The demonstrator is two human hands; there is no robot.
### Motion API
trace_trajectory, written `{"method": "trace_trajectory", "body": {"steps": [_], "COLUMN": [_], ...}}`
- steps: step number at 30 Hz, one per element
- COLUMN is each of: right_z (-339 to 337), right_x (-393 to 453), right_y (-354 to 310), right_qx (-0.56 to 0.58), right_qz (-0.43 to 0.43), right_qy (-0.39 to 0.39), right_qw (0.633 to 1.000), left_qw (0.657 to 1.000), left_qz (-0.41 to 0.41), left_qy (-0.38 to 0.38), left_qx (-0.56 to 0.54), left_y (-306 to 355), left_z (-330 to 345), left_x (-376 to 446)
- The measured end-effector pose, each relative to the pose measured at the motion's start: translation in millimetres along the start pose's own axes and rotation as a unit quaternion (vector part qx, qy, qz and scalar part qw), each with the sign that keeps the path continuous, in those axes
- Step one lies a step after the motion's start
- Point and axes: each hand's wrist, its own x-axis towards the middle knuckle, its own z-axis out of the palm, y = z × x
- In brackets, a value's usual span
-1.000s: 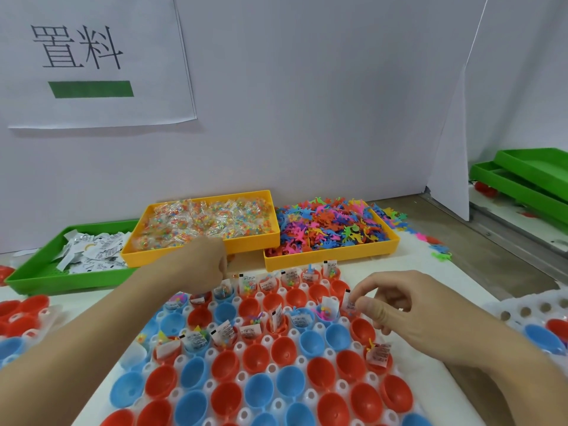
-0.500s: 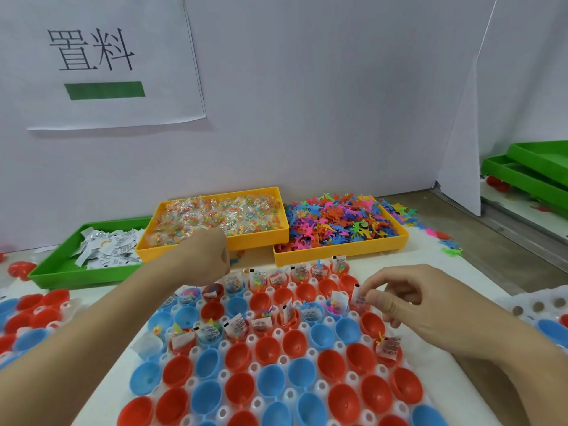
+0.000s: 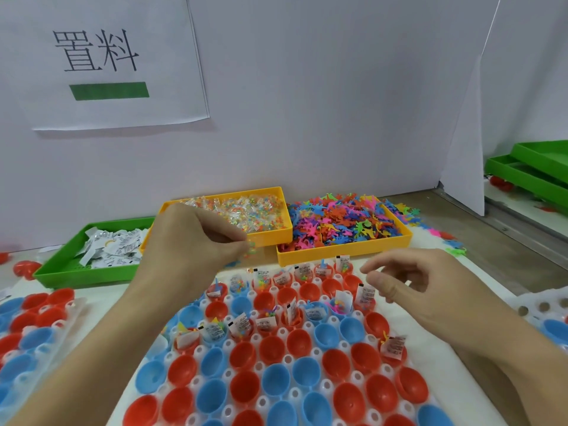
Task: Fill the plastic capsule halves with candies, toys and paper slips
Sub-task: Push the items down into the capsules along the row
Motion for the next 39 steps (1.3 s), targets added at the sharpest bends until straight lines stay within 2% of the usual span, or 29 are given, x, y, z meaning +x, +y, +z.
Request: {"method": "trace_trajectory", "body": {"steps": [3, 6, 10, 14, 18, 22, 32, 39], "right_z": [8.2, 14.9, 22.5, 28.1, 30.0, 30.0, 29.9, 3.1], "right_x": [0.6, -0.6, -1.7, -0.8, -0.4, -0.5, -1.4, -6.0], "right_y": [-8.4, -15.3, -21.9, -25.2, -26.5, -25.1, -28.0, -27.2], "right_qx": [0.031, 0.087, 0.158, 0.186, 0.194, 0.205, 0.219, 0.151], "right_qz": [-0.031, -0.043, -0.039, -0.044, -0.062, -0.071, -0.066, -0.045], "right_qy": [0.004, -0.030, -0.065, -0.035, -0.008, -0.010, -0.023, -0.028], "right_qw": [0.999, 0.995, 0.985, 0.981, 0.979, 0.976, 0.973, 0.987], "left_qw": [0.993, 0.977, 0.968, 0.970, 0.970, 0.949, 0.950, 0.961], "left_qz": [0.024, 0.054, 0.081, 0.098, 0.065, 0.015, 0.022, 0.041], "left_qy": [-0.073, -0.133, -0.157, -0.153, -0.151, -0.228, -0.214, -0.214], "left_qx": [-0.086, -0.159, -0.180, -0.160, -0.177, -0.219, -0.227, -0.172], "left_y": [15.9, 25.7, 31.8, 34.9, 32.5, 31.2, 28.4, 30.9], "left_z": [0.0, 9.1, 26.9, 37.5, 38.7, 36.5, 40.7, 35.0], "left_x": [-20.4, -34.5, -43.4, -45.7, -43.8, -43.1, -42.7, -40.7]}}
